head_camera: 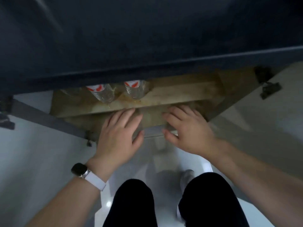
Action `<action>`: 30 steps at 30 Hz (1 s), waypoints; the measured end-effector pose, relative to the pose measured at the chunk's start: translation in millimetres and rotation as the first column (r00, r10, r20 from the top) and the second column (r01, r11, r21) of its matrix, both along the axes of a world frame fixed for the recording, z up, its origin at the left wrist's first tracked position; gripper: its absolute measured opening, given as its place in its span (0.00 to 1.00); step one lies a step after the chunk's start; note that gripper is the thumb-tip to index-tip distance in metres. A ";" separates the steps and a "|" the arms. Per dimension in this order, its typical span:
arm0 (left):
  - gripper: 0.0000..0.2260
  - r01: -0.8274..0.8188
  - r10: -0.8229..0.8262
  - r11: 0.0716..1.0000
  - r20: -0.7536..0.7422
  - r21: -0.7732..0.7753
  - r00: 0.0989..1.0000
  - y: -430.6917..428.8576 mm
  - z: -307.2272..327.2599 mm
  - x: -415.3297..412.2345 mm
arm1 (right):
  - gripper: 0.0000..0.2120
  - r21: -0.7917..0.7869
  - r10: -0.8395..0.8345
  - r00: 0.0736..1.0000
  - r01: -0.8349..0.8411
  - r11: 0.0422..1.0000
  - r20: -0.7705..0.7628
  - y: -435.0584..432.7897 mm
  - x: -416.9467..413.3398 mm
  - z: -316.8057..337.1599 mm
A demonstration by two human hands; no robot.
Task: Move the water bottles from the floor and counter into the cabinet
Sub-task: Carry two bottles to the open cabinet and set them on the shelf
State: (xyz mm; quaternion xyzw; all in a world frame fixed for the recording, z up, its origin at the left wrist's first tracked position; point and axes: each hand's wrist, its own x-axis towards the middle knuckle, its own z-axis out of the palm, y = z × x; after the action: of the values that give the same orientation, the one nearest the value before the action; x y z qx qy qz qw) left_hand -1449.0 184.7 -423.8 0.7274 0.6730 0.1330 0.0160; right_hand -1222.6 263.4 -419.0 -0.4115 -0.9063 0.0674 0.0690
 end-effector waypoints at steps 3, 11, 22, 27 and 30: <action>0.22 0.035 -0.035 0.997 0.001 -0.070 0.999 -19.1 46.6 15.0 | 0.23 -0.051 -0.016 1.000 0.016 0.999 -0.002 -21.3 8.4 47.2; 0.21 0.121 -0.121 0.992 -0.003 -0.044 0.993 -49.8 180.7 30.6 | 0.25 -0.078 -0.058 0.995 0.064 0.995 0.083 -63.2 24.7 197.7; 0.22 0.284 -0.282 0.956 -0.029 0.070 0.959 -70.9 326.5 29.7 | 0.25 0.056 -0.226 0.964 0.220 0.974 0.142 -129.8 35.3 366.4; 0.22 0.355 -0.352 0.927 -0.044 0.118 0.935 -65.1 361.1 42.5 | 0.26 0.078 -0.308 0.938 0.299 0.951 0.159 -152.1 54.6 405.3; 0.23 0.376 -0.371 0.920 -0.065 0.113 0.926 -65.6 379.4 59.8 | 0.25 0.123 -0.337 0.934 0.323 0.938 0.119 -160.6 72.9 419.6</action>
State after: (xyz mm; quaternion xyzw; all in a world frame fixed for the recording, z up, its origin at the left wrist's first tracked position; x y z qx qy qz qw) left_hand -1389.3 119.1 -44.5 0.8447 0.5125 0.1532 -0.0182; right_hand -1149.8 102.9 0.6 -0.5578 -0.8289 -0.0198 0.0370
